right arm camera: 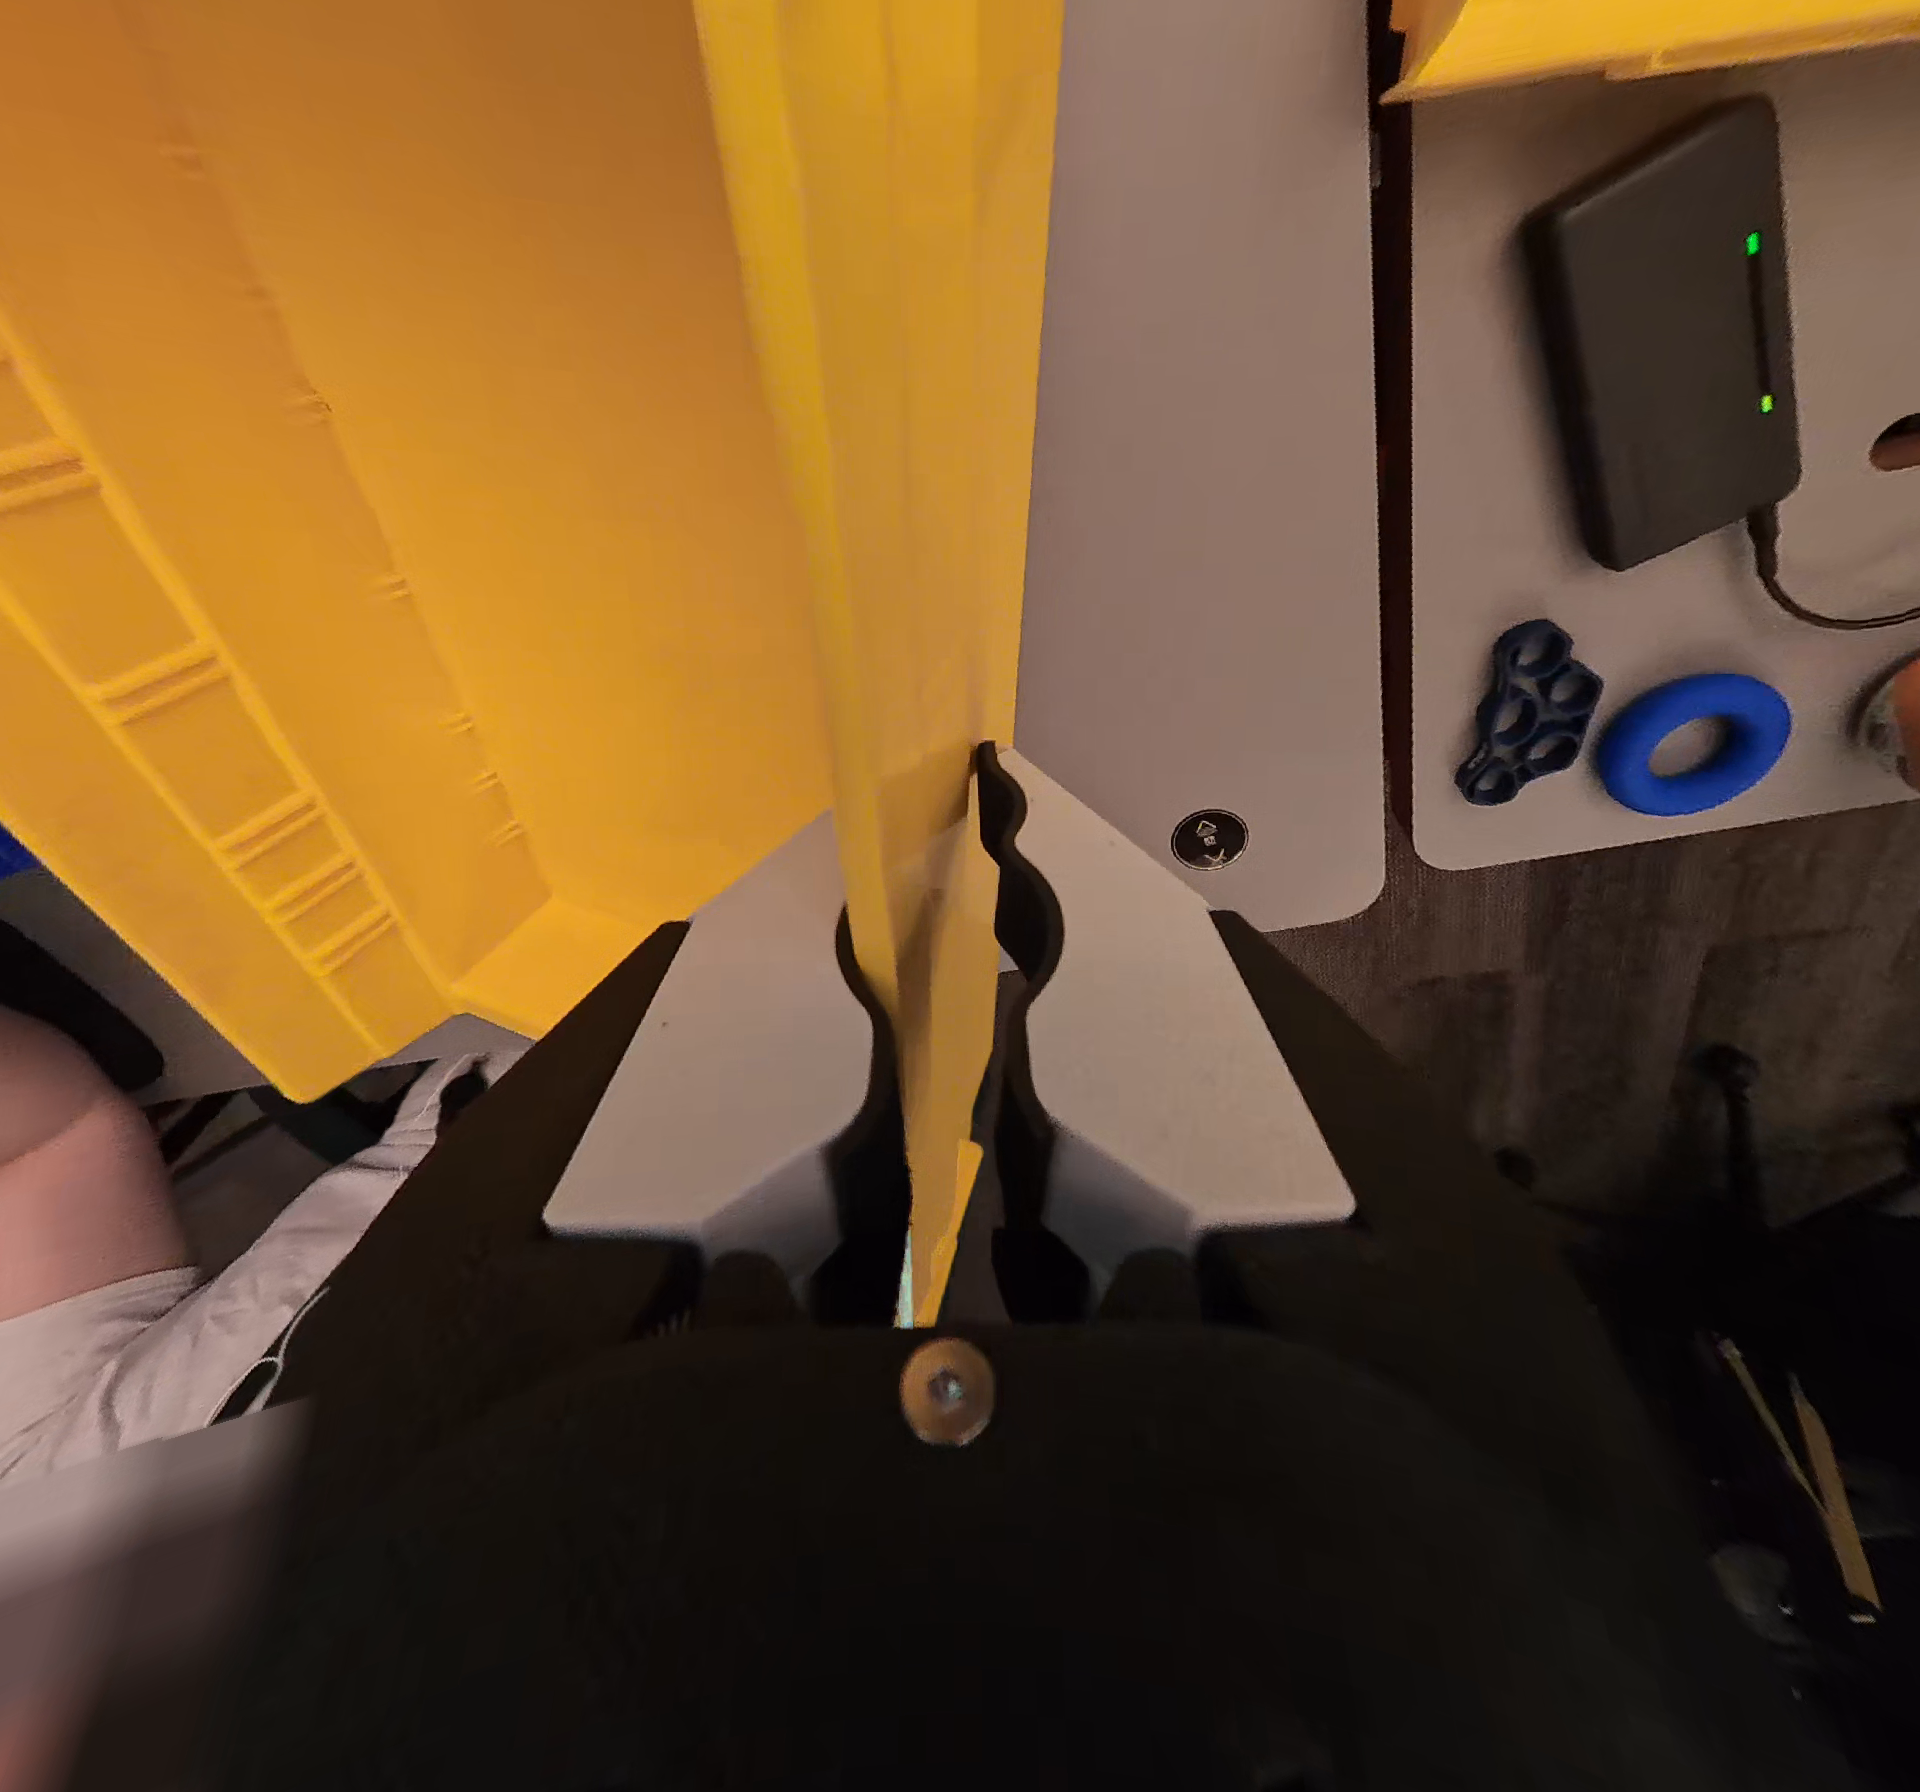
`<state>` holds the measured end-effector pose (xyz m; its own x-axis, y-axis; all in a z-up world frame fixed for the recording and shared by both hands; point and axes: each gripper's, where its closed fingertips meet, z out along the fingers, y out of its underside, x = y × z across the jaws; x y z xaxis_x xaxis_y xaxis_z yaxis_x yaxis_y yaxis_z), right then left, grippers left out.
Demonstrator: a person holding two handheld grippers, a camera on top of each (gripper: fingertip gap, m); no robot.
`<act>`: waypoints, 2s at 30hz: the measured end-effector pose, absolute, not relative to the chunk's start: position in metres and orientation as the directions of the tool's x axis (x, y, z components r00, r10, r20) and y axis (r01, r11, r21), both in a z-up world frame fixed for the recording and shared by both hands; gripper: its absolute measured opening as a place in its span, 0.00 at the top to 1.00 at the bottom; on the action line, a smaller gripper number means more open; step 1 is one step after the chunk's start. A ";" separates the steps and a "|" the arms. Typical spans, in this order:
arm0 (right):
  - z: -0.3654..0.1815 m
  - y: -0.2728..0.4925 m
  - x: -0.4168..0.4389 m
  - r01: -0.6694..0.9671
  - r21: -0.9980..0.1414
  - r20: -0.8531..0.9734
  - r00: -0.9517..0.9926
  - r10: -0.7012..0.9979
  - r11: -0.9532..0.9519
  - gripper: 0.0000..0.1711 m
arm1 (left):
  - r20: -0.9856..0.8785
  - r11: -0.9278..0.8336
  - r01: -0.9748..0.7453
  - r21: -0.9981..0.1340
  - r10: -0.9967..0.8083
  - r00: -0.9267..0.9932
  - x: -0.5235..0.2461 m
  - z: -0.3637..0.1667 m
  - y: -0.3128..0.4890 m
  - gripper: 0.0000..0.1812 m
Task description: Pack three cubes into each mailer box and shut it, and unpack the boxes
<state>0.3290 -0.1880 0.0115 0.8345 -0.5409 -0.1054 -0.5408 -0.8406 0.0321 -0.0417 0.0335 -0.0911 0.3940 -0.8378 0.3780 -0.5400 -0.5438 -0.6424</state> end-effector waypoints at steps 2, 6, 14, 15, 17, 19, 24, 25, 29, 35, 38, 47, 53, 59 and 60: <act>-0.002 -0.188 0.329 -0.532 0.056 -0.104 0.839 -0.534 -0.845 0.94 | 0.414 -0.554 -0.561 -0.615 -0.832 0.368 -0.043 -0.091 0.028 0.36; -0.027 -0.172 0.319 -0.494 0.075 -0.111 0.859 -0.499 -0.866 0.94 | 0.411 -0.536 -0.609 -0.585 -0.843 0.347 -0.058 -0.093 0.033 0.70; -0.060 -0.110 0.275 -0.418 0.049 -0.225 0.880 -0.418 -0.907 0.91 | 0.397 -0.532 -0.708 -0.466 -0.840 0.370 -0.123 -0.090 0.066 0.91; -0.064 -0.103 0.270 -0.409 0.042 -0.235 0.883 -0.407 -0.912 0.92 | 0.351 -0.533 -0.711 -0.459 -0.844 0.406 -0.140 -0.088 0.079 0.94; -0.072 -0.089 0.261 -0.397 0.033 -0.255 0.884 -0.392 -0.917 0.92 | 0.296 -0.557 -0.721 -0.412 -0.830 0.473 -0.179 -0.087 0.096 0.96; -0.081 -0.077 0.252 -0.385 0.031 -0.277 0.883 -0.378 -0.922 0.92 | 0.234 -0.618 -0.665 -0.418 -0.781 0.579 -0.216 -0.087 0.124 0.98; -0.102 -0.048 0.239 -0.355 0.009 -0.287 0.895 -0.342 -0.935 0.94 | 0.207 -0.748 -0.497 -0.441 -0.623 0.754 -0.308 -0.086 0.169 0.98; -0.105 -0.043 0.237 -0.350 0.003 -0.295 0.895 -0.335 -0.937 0.94 | 0.237 -0.775 -0.452 -0.441 -0.586 0.775 -0.325 -0.085 0.172 0.98; -0.115 -0.024 0.232 -0.365 -0.032 -0.321 0.885 -0.337 -0.930 0.95 | 0.289 -0.855 -0.238 -0.461 -0.399 0.871 -0.393 -0.083 0.189 0.97; -0.133 -0.010 0.229 -0.429 -0.044 -0.315 0.863 -0.395 -0.902 0.97 | 0.237 -0.880 -0.166 -0.446 -0.295 0.926 -0.447 -0.083 0.181 0.98; -0.133 -0.009 0.237 -0.447 -0.092 -0.263 0.872 -0.412 -0.890 0.99 | 0.222 -0.881 -0.187 -0.434 -0.306 0.926 -0.446 -0.084 0.178 0.98; -0.132 0.004 0.237 -0.412 -0.214 -0.286 0.893 -0.346 -0.886 0.98 | 0.124 -0.875 -0.302 -0.380 -0.371 0.920 -0.438 -0.085 0.166 0.99; -0.132 0.013 0.239 -0.295 -0.228 -0.240 0.941 -0.240 -0.928 0.99 | 0.103 -0.854 -0.349 -0.386 -0.415 0.904 -0.437 -0.085 0.166 0.99; -0.132 0.013 0.244 -0.245 -0.261 -0.247 0.952 -0.181 -0.934 0.98 | 0.080 -0.815 -0.434 -0.383 -0.497 0.864 -0.433 -0.086 0.159 0.98; -0.132 0.010 0.249 -0.249 -0.259 -0.237 0.953 -0.189 -0.933 0.98 | 0.086 -0.813 -0.438 -0.383 -0.504 0.860 -0.433 -0.086 0.157 0.98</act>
